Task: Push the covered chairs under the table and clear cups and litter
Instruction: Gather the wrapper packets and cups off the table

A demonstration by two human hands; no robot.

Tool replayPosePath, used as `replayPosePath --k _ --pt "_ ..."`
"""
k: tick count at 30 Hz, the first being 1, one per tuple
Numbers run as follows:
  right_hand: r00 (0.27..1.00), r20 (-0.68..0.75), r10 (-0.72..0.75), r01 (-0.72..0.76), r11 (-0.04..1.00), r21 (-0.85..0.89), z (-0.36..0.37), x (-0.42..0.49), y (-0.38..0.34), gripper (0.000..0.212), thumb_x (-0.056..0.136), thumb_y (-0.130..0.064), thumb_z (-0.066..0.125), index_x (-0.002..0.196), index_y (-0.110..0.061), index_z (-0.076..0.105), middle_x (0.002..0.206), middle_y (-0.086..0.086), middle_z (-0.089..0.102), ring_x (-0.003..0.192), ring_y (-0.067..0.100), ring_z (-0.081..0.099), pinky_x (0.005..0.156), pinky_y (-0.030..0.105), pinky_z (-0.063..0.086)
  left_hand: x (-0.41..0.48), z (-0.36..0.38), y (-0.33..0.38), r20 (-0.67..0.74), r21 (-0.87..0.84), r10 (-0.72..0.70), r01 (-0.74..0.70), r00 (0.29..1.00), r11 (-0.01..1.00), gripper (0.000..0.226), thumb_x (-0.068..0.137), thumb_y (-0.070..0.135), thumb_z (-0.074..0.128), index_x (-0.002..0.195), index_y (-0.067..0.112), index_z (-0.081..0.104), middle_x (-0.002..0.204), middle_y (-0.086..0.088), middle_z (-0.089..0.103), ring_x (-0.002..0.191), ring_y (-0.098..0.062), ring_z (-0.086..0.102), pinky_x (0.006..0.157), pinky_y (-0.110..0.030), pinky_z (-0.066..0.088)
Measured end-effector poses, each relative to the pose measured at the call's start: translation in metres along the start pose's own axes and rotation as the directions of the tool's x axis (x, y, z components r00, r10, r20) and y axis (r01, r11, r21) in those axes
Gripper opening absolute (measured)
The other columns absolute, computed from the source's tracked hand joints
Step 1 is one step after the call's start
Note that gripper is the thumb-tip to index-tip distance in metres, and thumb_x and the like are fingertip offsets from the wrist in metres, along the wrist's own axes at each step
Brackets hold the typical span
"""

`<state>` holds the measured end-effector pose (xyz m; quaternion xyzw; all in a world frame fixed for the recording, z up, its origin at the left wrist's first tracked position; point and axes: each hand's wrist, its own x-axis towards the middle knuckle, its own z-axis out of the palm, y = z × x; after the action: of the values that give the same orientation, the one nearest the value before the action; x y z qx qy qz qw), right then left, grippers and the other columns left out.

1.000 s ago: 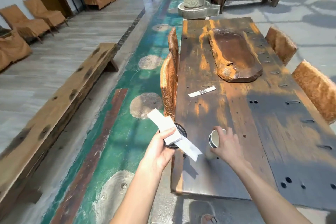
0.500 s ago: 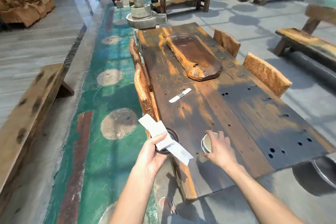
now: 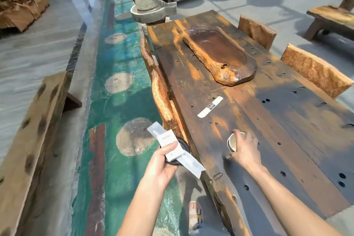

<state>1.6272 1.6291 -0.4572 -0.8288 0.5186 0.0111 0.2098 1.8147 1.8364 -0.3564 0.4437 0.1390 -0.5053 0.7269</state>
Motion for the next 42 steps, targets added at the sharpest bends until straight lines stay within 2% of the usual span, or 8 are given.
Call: replayPosePath --k 14,20,23,27,30,32,37,42 --pt "0.963 -0.018 0.27 -0.265 0.953 0.145 0.009 0.092 -0.002 0.094 0.073 -0.018 0.085 0.149 -0.033 0.034 0.141 0.014 0.032 0.123 0.04 0.036 0.093 0.054 0.05 0.132 0.077 0.047 0.098 0.288 -0.169 0.134 0.981 0.948 0.047 0.071 0.001 0.07 0.116 0.004 0.058 0.086 -0.013 0.068 0.071 -0.024 0.068 0.066 -0.034 0.058" --pt "0.928 -0.02 0.371 -0.37 0.928 0.029 0.023 0.103 -0.02 0.1 0.075 -0.027 0.084 0.153 -0.041 0.022 0.137 0.013 0.036 0.118 0.041 0.04 0.088 0.055 0.052 0.187 0.094 0.073 0.172 0.353 -0.278 0.204 0.945 0.913 0.02 0.072 0.0 0.067 0.092 0.001 0.071 0.08 -0.014 0.073 0.067 -0.025 0.072 0.069 -0.035 0.062" --pt "0.894 0.033 0.448 -0.449 0.893 0.032 0.023 0.105 -0.03 0.112 0.071 -0.038 0.089 0.155 -0.044 0.015 0.158 0.013 0.02 0.141 0.043 0.024 0.103 0.066 0.04 0.219 0.1 0.094 0.195 0.378 -0.343 0.252 0.919 0.891 0.014 0.074 0.0 0.066 0.084 0.002 0.076 0.08 -0.014 0.075 0.068 -0.024 0.074 0.066 -0.034 0.063" --pt "0.847 0.03 0.531 -0.531 0.847 0.031 0.012 0.097 -0.05 0.128 0.063 -0.069 0.083 0.157 -0.048 -0.001 0.169 0.001 -0.008 0.155 0.035 -0.01 0.112 0.076 0.013 0.26 0.108 0.122 0.205 0.397 -0.419 0.316 0.885 0.862 0.025 0.074 -0.004 0.066 0.098 0.003 0.067 0.08 -0.013 0.074 0.068 -0.024 0.073 0.063 -0.035 0.062" --pt "0.807 -0.317 0.499 -0.507 0.86 0.061 -0.001 0.099 -0.079 0.096 0.077 -0.06 0.073 0.155 -0.038 0.022 0.161 0.01 0.026 0.15 0.036 0.023 0.11 0.066 0.03 0.289 0.112 0.14 0.199 0.418 -0.466 0.356 0.862 0.836 0.031 0.072 -0.006 0.065 0.101 0.004 0.063 0.077 -0.012 0.071 0.065 -0.022 0.071 0.064 -0.033 0.062" --pt "0.796 -0.451 0.404 -0.39 0.912 0.128 -0.001 0.113 -0.101 0.066 0.084 -0.04 0.067 0.143 -0.025 0.042 0.137 0.011 0.052 0.127 0.035 0.05 0.096 0.051 0.047 0.304 0.111 0.15 0.216 0.41 -0.491 0.378 0.844 0.83 0.028 0.071 -0.008 0.064 0.097 0.003 0.062 0.073 -0.011 0.069 0.063 -0.021 0.07 0.064 -0.032 0.06" --pt "0.896 -0.184 0.403 -0.359 0.904 0.233 0.023 0.188 -0.152 0.027 0.092 -0.023 0.06 0.117 -0.017 0.053 0.113 0.007 0.062 0.099 0.031 0.064 0.08 0.045 0.055 0.327 0.094 0.18 0.192 0.493 -0.487 0.345 0.852 0.799 0.043 0.071 -0.001 0.067 0.113 0.002 0.059 0.08 -0.012 0.067 0.069 -0.023 0.069 0.071 -0.036 0.056" --pt "0.884 0.048 0.465 -0.467 0.876 0.118 0.07 0.266 -0.17 0.03 0.097 -0.023 0.057 0.121 -0.007 0.054 0.116 0.018 0.065 0.102 0.04 0.066 0.08 0.044 0.056 0.335 0.064 0.216 0.156 0.53 -0.4 0.266 0.903 0.806 0.064 0.068 0.0 0.068 0.131 0.006 0.06 0.096 -0.012 0.069 0.08 -0.024 0.065 0.071 -0.034 0.05"
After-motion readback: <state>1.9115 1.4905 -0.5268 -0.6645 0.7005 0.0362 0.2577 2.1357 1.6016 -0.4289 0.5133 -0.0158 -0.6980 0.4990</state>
